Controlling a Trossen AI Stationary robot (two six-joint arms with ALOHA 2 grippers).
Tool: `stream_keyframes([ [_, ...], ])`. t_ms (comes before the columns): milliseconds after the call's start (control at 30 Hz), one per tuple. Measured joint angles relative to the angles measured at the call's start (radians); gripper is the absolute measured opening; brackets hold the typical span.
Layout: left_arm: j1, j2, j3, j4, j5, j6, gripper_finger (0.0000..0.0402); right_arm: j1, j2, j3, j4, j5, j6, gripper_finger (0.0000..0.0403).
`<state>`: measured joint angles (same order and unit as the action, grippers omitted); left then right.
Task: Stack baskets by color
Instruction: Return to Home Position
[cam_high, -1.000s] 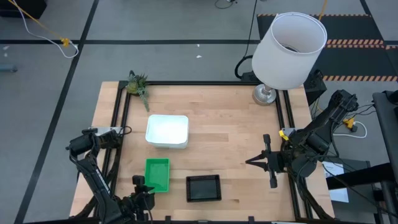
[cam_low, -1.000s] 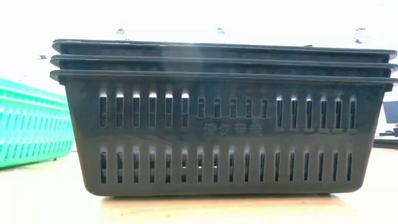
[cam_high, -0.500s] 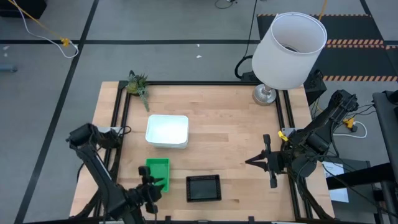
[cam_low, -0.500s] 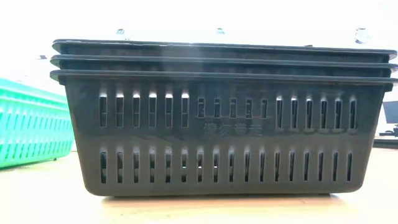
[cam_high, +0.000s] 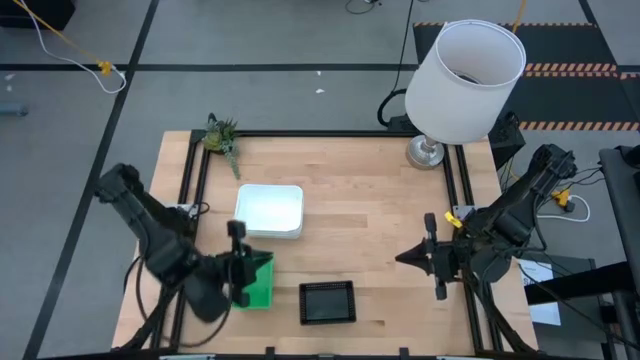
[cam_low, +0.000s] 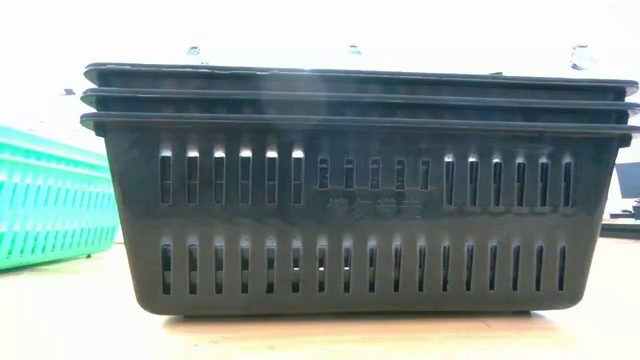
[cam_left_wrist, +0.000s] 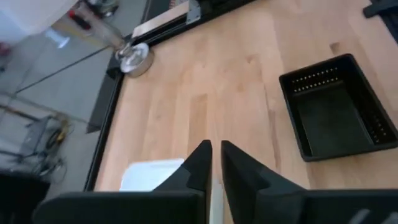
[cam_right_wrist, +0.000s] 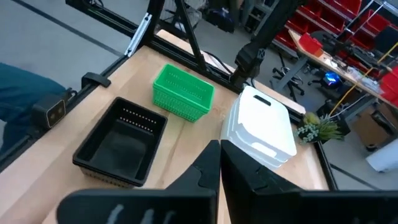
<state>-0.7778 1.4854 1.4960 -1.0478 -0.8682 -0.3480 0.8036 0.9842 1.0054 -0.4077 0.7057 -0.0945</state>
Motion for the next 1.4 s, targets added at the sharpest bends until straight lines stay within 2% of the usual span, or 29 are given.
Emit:
stream_keyframes([
  [167,0.12,-0.065,-0.028,0.129,0.072,0.256,0.0005,-0.029,-0.028,-0.019,-0.038,0.001,-0.001,0.0006],
  [300,0.229,-0.122,-0.102,0.268,0.124,0.404,0.0013,-0.088,-0.091,-0.103,0.001,0.0,-0.034,0.0006],
  [433,0.333,-0.19,-0.234,0.451,0.268,0.521,0.0018,-0.167,-0.182,-0.193,0.041,-0.003,-0.076,0.0006],
  [633,0.47,-0.333,-0.47,0.724,0.41,0.65,0.0004,-0.303,-0.324,-0.321,0.155,-0.177,-0.135,0.0006],
  [767,0.563,-0.438,-0.597,0.895,0.588,0.685,0.0017,-0.395,-0.389,-0.413,0.243,-0.268,-0.17,0.0006],
  [900,0.63,-0.522,-0.695,0.946,0.714,0.669,0.0016,-0.488,-0.423,-0.508,0.343,-0.383,-0.193,0.0006],
  [1067,0.676,-0.608,-0.799,1.005,0.795,0.66,0.0003,-0.604,-0.43,-0.598,0.448,-0.513,-0.199,0.0006],
  [1233,0.705,-0.668,-0.907,1.082,0.841,0.628,0.0017,-0.714,-0.43,-0.673,0.551,-0.652,-0.175,0.0006],
  [1400,0.713,-0.704,-0.982,1.122,0.842,0.609,0.0016,-0.78,-0.43,-0.752,0.648,-0.685,-0.125,0.0006],
])
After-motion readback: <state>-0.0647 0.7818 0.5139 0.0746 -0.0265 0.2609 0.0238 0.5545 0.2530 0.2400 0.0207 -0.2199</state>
